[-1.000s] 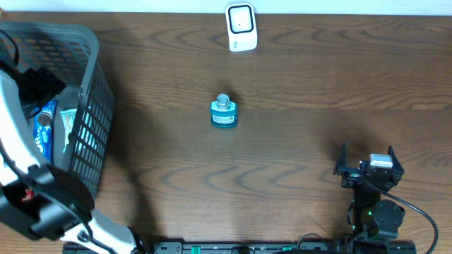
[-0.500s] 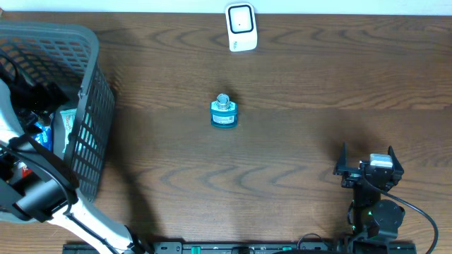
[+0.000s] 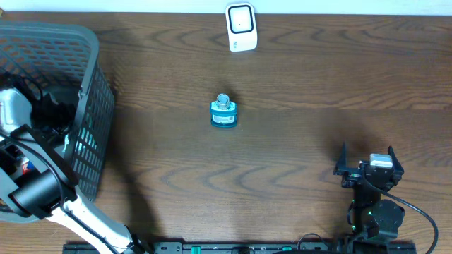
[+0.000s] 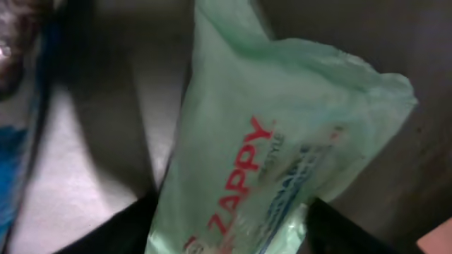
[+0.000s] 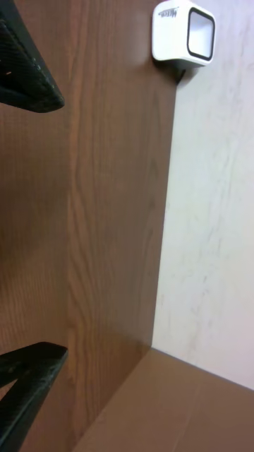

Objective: Scan the item barcode
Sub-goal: 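Reach the left gripper into the basket and grasp the mint-green wipes pack, then carry the wipes pack under the scanner with the left gripper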

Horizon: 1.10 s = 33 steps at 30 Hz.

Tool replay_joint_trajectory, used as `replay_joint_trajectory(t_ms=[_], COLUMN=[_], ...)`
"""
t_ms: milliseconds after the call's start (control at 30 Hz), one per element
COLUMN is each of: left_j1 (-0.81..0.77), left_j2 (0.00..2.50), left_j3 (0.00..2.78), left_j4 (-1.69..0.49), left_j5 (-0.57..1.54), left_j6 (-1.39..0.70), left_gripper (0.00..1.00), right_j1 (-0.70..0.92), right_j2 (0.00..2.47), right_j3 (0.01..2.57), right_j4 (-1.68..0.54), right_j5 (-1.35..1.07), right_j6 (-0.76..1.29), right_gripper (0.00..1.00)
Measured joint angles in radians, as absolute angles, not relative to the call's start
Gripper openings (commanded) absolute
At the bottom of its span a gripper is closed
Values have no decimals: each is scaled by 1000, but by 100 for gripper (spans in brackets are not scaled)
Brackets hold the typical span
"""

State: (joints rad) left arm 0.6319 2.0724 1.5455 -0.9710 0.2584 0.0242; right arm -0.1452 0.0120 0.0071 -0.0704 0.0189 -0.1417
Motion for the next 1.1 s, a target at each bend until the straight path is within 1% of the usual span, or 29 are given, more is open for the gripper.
replay_joint_trajectory(t_ms=[33, 100, 167, 233, 400, 567, 667, 900, 1000, 1100], left_j1=[632, 632, 632, 632, 632, 632, 632, 632, 632, 615], left_j2=[2072, 2072, 2071, 2066, 2056, 1994, 1895, 1548, 1402, 1259], left_j3=[1545, 1545, 1545, 1545, 1545, 1545, 1545, 1553, 1556, 1557], left_j4=[-969, -966, -964, -964, -966, -979, -980, -979, -979, -966], left_j5=[262, 267, 277, 284, 284, 247, 210, 186, 221, 308], left_j6=[28, 26, 28, 29, 30, 10, -20, -109, -159, -212], left_gripper=[52, 38, 31, 27, 25, 8, 8, 7, 7, 7], right_j1=[-145, -145, -145, -145, -145, -145, -145, -145, -145, -145], right_j2=[12, 12, 12, 12, 12, 12, 12, 12, 12, 12], right_j3=[7, 7, 7, 7, 7, 7, 7, 7, 7, 7], right_j4=[-70, -70, -70, -70, -70, -70, -70, -70, -70, -70], right_j5=[19, 19, 19, 19, 19, 19, 19, 19, 19, 19], right_j6=[-142, -142, -142, -142, -142, -142, -142, -142, -142, -142], right_gripper=[99, 99, 99, 99, 99, 99, 99, 99, 99, 99])
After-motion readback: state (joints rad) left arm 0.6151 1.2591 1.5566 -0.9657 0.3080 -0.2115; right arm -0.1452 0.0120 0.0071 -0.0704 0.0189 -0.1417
